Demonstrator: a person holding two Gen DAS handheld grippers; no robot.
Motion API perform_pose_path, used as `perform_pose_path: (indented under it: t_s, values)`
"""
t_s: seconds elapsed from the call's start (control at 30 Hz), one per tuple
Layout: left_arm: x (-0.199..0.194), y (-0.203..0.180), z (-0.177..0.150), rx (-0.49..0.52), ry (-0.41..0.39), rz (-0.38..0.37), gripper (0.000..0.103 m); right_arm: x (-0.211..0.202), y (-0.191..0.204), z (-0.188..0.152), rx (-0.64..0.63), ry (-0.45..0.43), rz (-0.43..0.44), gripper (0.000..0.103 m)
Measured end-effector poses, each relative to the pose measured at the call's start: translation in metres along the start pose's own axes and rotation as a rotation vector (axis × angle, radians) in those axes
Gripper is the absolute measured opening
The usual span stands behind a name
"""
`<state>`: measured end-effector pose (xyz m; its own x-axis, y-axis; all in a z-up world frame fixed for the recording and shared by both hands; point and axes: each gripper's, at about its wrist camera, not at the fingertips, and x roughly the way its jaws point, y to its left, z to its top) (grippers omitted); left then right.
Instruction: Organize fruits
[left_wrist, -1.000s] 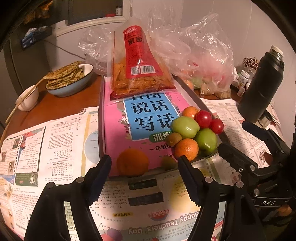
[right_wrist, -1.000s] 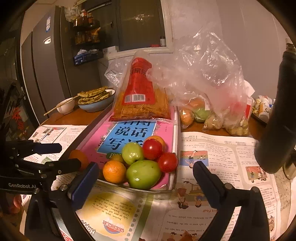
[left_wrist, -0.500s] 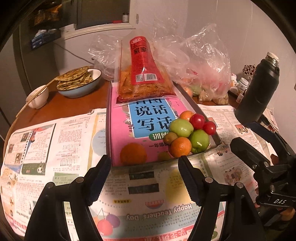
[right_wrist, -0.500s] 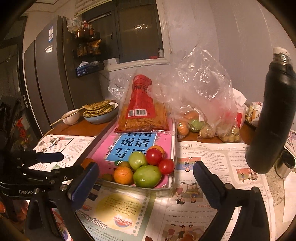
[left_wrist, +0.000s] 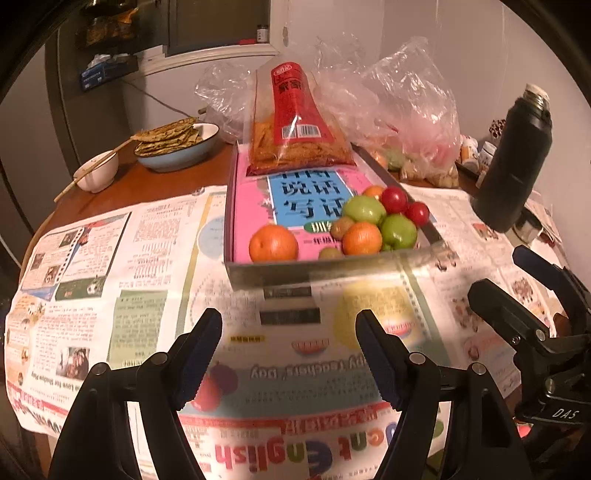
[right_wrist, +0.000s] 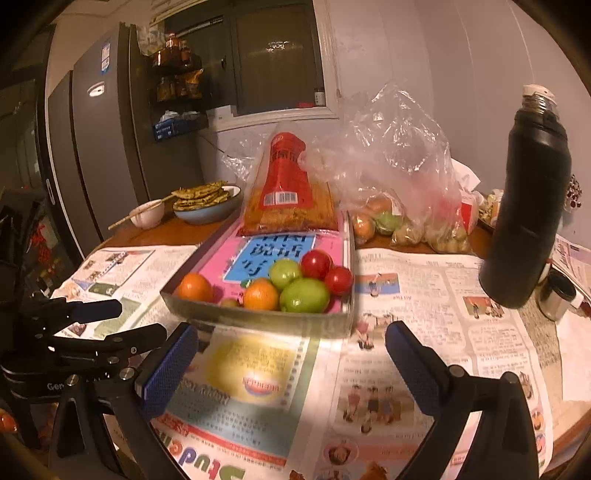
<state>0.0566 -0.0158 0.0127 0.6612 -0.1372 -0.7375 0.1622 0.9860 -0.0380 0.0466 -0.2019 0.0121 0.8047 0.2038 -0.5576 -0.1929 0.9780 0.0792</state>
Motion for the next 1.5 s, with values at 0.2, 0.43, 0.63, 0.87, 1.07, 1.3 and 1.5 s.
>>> perform_pose_path:
  t_s: [0.2, 0.43, 0.63, 0.87, 1.07, 1.3, 1.5]
  values:
    - [0.002, 0.002, -0.014, -0.015, 0.031, -0.002, 0.076, -0.006, -0.002, -0.013, 0.029, 0.009, -0.017, 0.102]
    - [0.001, 0.004, -0.022, -0.015, 0.039, 0.001, 0.076, -0.007, -0.002, -0.028, 0.043, 0.038, -0.011, 0.102]
    - [-0.001, 0.003, -0.022, -0.015, 0.035, 0.002, 0.076, -0.009, 0.001, -0.028, 0.050, 0.032, 0.001, 0.102]
    - [-0.001, 0.000, -0.023, -0.005, 0.031, 0.005, 0.076, -0.009, 0.006, -0.028, 0.038, 0.029, 0.005, 0.102]
    - [0.000, -0.002, -0.025, 0.000, 0.029, 0.013, 0.076, -0.007, 0.006, -0.029, 0.044, 0.037, 0.009, 0.102]
    - [0.001, -0.002, -0.025, 0.000, 0.029, 0.020, 0.076, -0.004, 0.006, -0.031, 0.048, 0.048, 0.010, 0.102]
    - [0.001, 0.000, -0.025, -0.005, 0.030, 0.022, 0.076, -0.003, 0.006, -0.031, 0.046, 0.048, 0.010, 0.102]
